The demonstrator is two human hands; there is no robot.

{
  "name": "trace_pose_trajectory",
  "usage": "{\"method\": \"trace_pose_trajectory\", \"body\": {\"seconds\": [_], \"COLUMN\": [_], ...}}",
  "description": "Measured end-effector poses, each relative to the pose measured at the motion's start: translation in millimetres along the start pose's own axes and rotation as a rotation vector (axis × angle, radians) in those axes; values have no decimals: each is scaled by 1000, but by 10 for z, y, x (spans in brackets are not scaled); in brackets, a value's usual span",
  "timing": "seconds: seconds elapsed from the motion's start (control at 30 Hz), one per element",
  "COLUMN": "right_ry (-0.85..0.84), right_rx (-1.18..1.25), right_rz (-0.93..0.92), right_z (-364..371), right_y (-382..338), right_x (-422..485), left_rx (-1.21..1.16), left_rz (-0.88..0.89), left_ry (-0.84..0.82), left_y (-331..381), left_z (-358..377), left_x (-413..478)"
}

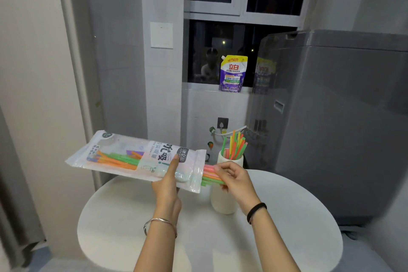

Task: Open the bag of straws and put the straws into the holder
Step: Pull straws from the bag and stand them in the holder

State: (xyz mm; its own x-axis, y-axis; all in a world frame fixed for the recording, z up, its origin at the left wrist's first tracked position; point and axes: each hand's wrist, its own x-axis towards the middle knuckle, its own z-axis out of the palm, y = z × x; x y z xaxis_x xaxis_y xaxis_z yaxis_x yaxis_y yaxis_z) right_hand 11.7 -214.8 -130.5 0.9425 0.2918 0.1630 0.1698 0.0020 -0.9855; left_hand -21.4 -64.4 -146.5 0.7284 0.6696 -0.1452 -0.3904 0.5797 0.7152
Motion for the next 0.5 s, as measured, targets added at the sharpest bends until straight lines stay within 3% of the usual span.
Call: {"method": "trace_pose_trajectory", "body": {"seconds": [0.2,0.37,0.5], "right_ry": [143,7,15], "right_rx": [157,158,110], "right_rz": [-32,36,23], "right_z": [-189,-165,-166], "right_y": [-19,-7,5], "right_x": [6,-9,-8], "left_rx": [-75,-52,-15], "left_rz": [-98,-137,-171], "left_ry": [24,-46,-111], "left_y": [8,-54,-92], "left_z": [-63,-49,-16], "left_x": [53,48,48]}}
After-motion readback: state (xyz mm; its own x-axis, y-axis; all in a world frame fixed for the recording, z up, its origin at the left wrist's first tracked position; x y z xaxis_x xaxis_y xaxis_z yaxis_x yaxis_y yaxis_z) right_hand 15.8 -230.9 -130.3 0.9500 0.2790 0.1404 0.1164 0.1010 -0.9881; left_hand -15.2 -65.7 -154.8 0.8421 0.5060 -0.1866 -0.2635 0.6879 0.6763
